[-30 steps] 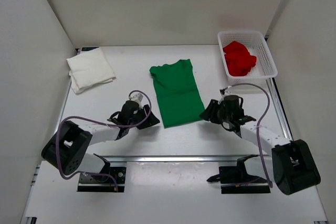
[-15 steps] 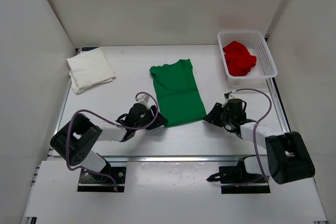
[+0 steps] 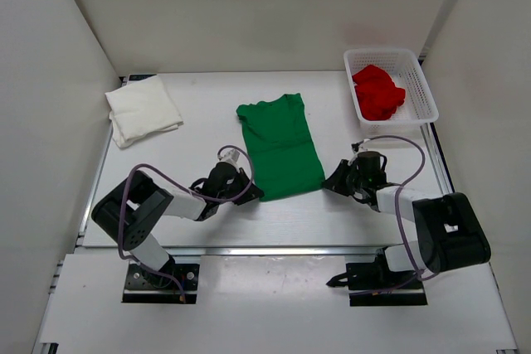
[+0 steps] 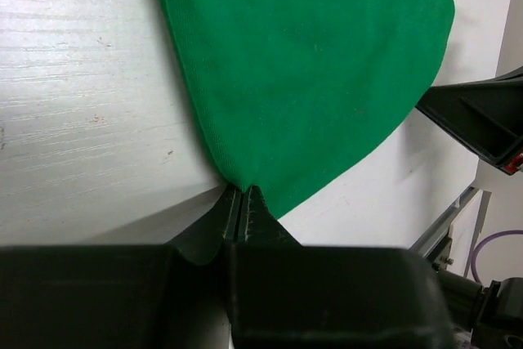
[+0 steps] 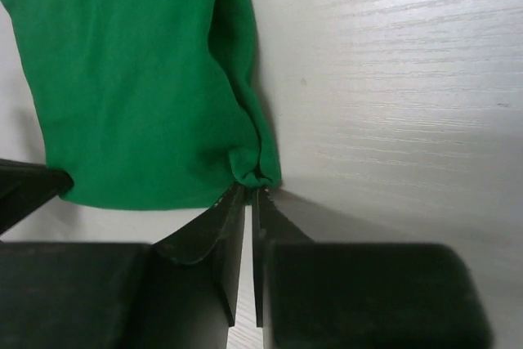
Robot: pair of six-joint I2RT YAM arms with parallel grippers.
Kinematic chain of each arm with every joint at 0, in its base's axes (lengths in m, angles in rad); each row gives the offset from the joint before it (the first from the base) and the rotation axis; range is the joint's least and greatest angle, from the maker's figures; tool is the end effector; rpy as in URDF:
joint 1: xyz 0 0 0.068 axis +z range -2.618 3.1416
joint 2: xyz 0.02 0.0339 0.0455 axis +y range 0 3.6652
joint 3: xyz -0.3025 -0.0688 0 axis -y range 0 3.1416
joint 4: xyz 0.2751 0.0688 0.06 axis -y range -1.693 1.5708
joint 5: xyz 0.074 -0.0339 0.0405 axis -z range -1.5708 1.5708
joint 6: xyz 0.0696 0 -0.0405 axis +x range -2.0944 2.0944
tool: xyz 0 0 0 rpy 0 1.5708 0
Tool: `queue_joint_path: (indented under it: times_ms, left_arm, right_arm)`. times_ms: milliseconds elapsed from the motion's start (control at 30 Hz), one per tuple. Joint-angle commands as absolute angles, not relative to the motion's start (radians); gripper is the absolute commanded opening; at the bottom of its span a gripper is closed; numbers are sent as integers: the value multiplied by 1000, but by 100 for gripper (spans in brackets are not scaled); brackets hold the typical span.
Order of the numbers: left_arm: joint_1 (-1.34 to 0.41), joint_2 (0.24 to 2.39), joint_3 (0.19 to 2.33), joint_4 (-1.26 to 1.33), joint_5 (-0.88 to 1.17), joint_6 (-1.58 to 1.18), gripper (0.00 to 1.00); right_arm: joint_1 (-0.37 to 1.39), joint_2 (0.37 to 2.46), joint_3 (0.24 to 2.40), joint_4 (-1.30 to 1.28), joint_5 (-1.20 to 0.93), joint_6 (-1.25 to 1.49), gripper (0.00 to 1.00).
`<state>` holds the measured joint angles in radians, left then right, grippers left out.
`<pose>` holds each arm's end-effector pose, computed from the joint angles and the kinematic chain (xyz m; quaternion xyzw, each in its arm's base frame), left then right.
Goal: Fold and stack the t-shirts
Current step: Grab one side of the 2/3 rectangular tshirt with both arms
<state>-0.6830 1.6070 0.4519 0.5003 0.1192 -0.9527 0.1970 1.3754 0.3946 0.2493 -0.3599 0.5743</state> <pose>0.2356 -0.2023 0.1012 -0.0943 0.8908 -0.3586 0.2628 0.2577 0.0764 0.1221 0.0969 0.8962 0.3022 0.3099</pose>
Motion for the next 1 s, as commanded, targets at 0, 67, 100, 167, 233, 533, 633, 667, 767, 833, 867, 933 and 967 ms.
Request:
queue_joint_path:
  times_ms: [0, 67, 100, 167, 233, 533, 633, 667, 767, 833, 867, 933, 967]
  left_arm:
    - [-692, 1592, 465, 436, 109, -936, 1]
    - [-695, 1559, 454, 405, 120, -917, 0]
    - [-698, 1539, 440, 378, 120, -902, 0]
    - [-701, 1485, 402, 332, 118, -874, 4]
    - [-686, 1433, 341, 284, 120, -832, 21]
    - [-630, 1197, 182, 259, 91, -871, 66]
    - [-667, 1198, 186, 255, 84, -896, 61]
    - [-675, 1201, 187, 261, 87, -908, 61]
    - [-704, 1232, 184, 271, 77, -919, 58]
    - [-715, 1264, 176, 302, 74, -936, 55]
    - [-709, 1266, 179, 317, 80, -949, 55]
    - [-733, 1293, 192, 331, 72, -957, 52]
    - [-735, 1299, 204, 340, 74, -957, 50]
  right_arm:
    - [215, 1365, 408, 267, -357, 569, 2]
    - [244, 1324, 385, 247, -351, 578, 0]
    - [270, 1296, 361, 226, -344, 587, 0]
    - [323, 1217, 318, 183, -295, 603, 0]
    - [382, 1120, 241, 166, -281, 635, 0]
    - [428, 1032, 190, 153, -291, 661, 0]
    - [419, 1025, 192, 160, -305, 658, 0]
    - [414, 1020, 181, 163, -311, 655, 0]
    - [420, 1003, 181, 163, -296, 655, 0]
    - [425, 997, 183, 161, -292, 655, 0]
    - [422, 999, 181, 160, -294, 653, 0]
    - [429, 999, 183, 153, -293, 660, 0]
    - [439, 990, 180, 155, -290, 660, 0]
